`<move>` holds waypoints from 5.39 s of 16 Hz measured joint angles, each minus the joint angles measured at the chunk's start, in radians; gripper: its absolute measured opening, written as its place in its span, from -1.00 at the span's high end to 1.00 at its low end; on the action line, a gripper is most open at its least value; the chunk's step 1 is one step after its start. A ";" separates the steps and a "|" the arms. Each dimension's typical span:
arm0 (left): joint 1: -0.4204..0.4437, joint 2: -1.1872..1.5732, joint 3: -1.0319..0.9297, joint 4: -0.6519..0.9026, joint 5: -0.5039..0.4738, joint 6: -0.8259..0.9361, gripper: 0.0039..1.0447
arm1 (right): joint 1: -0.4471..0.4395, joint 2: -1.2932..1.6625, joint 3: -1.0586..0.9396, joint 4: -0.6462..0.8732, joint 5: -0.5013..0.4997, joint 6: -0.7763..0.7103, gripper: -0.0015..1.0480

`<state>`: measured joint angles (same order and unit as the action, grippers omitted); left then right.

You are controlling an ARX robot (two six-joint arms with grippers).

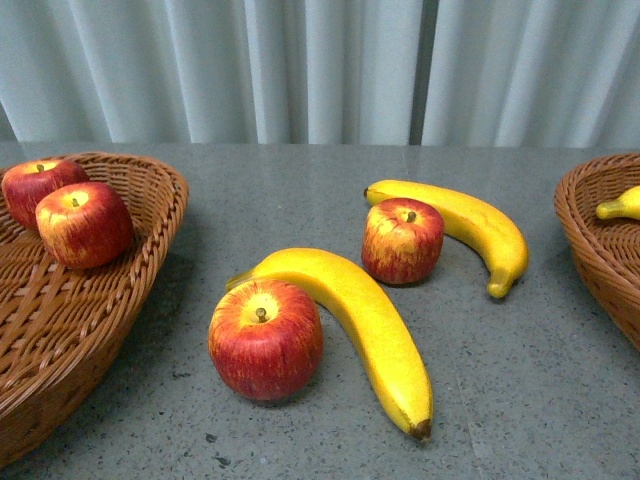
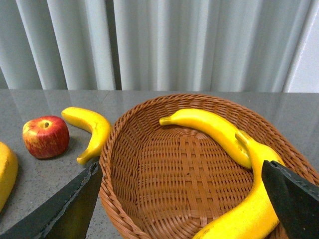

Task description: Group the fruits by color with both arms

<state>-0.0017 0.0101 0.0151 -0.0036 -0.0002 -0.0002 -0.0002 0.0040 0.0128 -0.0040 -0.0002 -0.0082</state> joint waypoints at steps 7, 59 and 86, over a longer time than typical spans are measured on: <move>0.111 0.457 0.201 0.116 -0.183 0.051 -0.88 | 0.000 0.000 0.000 -0.001 0.000 0.002 -0.87; 0.096 1.178 0.446 0.343 -0.084 -0.086 -0.29 | 0.000 0.000 0.000 0.000 0.000 0.001 -0.87; -0.500 1.911 1.189 0.148 0.259 0.425 -0.88 | 0.000 0.000 0.000 0.000 0.000 0.002 -0.87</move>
<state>-0.5014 1.9209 1.2037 0.1444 0.2584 0.4244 -0.0002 0.0044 0.0128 -0.0044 -0.0002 -0.0067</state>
